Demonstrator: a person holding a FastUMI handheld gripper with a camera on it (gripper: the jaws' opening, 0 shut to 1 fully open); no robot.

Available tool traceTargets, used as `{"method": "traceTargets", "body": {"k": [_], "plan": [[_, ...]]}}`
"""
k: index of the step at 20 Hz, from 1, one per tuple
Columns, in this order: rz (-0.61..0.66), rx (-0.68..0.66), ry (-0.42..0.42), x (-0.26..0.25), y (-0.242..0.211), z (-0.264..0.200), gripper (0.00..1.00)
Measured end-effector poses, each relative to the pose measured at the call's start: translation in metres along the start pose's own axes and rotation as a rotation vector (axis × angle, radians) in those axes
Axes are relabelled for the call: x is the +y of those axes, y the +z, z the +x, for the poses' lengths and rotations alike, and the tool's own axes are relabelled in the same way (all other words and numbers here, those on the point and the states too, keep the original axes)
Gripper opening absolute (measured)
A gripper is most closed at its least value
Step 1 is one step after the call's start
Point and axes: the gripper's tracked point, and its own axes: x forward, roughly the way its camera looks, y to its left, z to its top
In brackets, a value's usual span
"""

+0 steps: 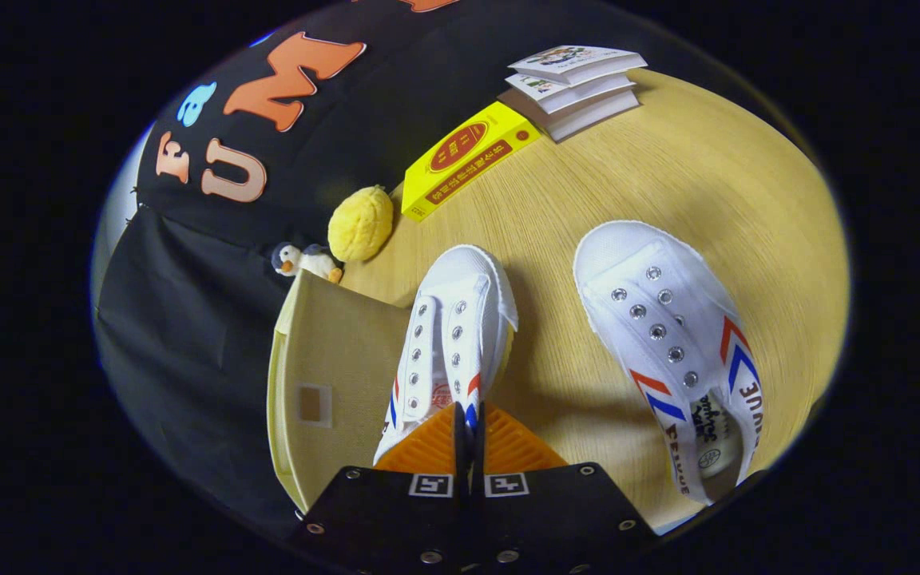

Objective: Open the storage box then place both shoes into the box .Put the left shoe in first, then the right shoe, with the right side of both shoes facing outward in a uniform manner.

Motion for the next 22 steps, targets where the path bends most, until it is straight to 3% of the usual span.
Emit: {"method": "traceTargets", "body": {"k": [7, 11, 17, 22], "plan": [[-0.058, -0.15, 0.053, 0.071, 0.045, -0.063, 0.0], [-0.055, -0.168, 0.112, 0.121, 0.041, -0.078, 0.0], [-0.09, -0.079, 0.161, 0.18, -0.009, -0.04, 0.0], [-0.131, -0.006, 0.124, 0.195, -0.051, 0.012, 0.0]]}}
